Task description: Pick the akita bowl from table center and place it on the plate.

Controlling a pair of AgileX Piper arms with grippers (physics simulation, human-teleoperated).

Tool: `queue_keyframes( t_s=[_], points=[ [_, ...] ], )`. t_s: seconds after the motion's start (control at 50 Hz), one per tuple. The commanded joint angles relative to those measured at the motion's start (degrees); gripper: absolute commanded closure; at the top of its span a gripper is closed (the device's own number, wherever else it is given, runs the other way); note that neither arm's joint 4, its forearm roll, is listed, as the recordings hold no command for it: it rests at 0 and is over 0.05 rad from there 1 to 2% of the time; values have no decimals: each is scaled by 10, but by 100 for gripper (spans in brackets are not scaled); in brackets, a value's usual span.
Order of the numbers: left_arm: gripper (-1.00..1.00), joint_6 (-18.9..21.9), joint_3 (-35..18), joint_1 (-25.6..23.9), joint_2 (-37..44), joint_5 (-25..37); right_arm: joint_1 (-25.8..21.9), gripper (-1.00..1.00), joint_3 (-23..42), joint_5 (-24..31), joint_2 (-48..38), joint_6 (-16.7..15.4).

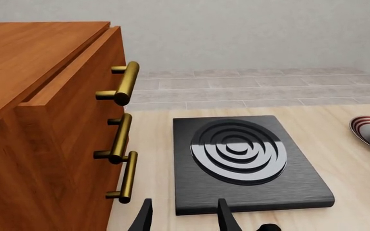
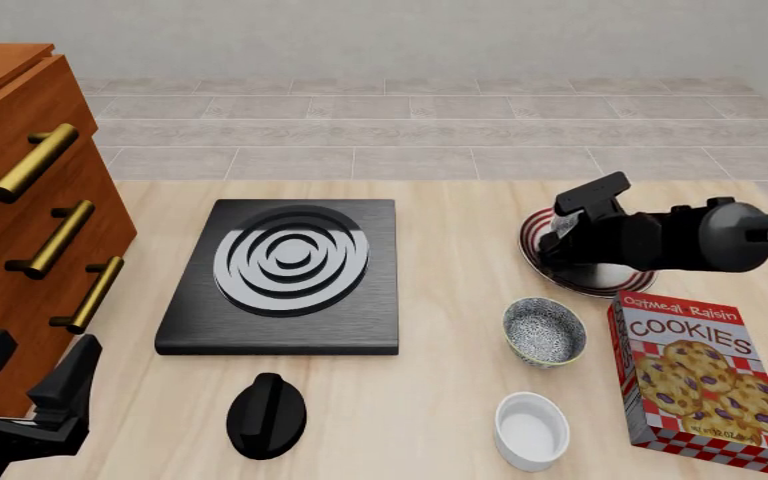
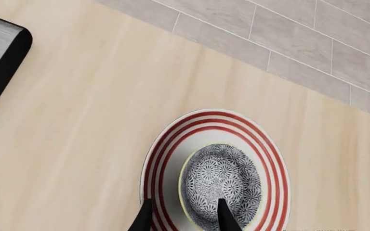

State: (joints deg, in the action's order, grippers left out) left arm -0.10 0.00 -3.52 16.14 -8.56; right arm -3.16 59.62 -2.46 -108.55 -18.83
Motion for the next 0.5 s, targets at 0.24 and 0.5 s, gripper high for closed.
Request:
queue_keyframes(
  t_s=[0.24, 0.5],
  points=[
    [-100, 0, 0, 1, 11, -10, -18, -100, -90, -23, 139, 17],
    [-100, 4, 0, 4, 27, -27, -47, -100, -183, -7, 316, 1]
  ],
)
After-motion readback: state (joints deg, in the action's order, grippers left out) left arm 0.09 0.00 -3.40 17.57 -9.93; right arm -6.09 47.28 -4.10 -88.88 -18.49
